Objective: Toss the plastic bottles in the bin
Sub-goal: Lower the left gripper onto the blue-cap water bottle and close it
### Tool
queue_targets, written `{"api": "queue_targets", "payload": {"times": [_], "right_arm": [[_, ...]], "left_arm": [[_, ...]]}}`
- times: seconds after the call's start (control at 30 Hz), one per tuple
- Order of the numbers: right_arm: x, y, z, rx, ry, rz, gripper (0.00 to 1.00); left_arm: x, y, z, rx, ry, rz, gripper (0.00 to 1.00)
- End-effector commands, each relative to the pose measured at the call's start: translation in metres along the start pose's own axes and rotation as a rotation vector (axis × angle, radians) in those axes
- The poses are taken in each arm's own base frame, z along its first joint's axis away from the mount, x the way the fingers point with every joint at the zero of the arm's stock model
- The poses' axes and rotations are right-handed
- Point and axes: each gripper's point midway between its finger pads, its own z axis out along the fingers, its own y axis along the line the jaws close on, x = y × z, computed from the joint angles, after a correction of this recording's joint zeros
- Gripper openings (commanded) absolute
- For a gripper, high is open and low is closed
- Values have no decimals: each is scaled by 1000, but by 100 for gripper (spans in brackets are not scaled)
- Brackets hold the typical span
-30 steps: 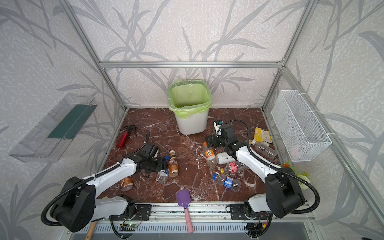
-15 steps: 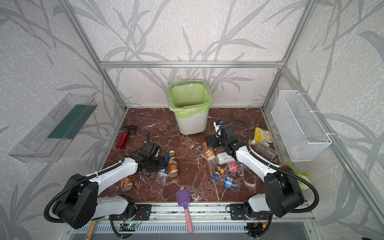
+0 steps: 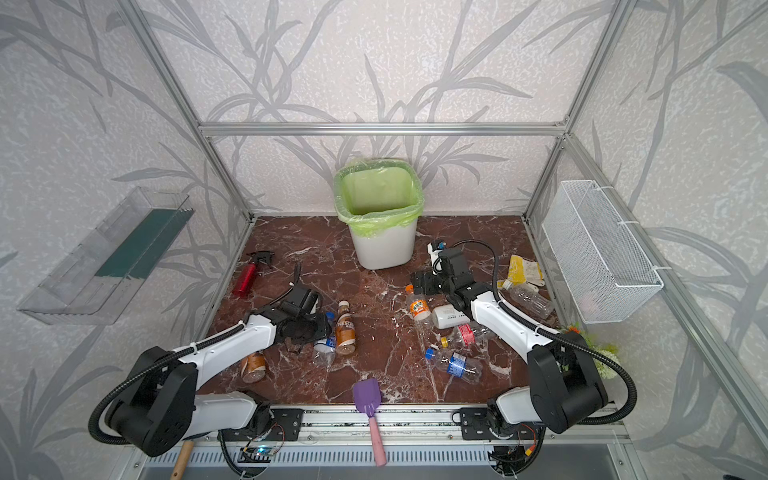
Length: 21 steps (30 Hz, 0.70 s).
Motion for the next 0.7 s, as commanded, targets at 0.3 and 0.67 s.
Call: {"api": "queue_targets", "payload": {"times": [0.3, 0.67], "right_arm": [[1, -2, -2, 3, -12, 26, 97], [0, -2, -2, 6, -4, 23, 97]], "left_arm": [[-14, 17, -13, -101, -97, 4, 40], [-22, 13, -15, -68, -149, -20, 29]]}}
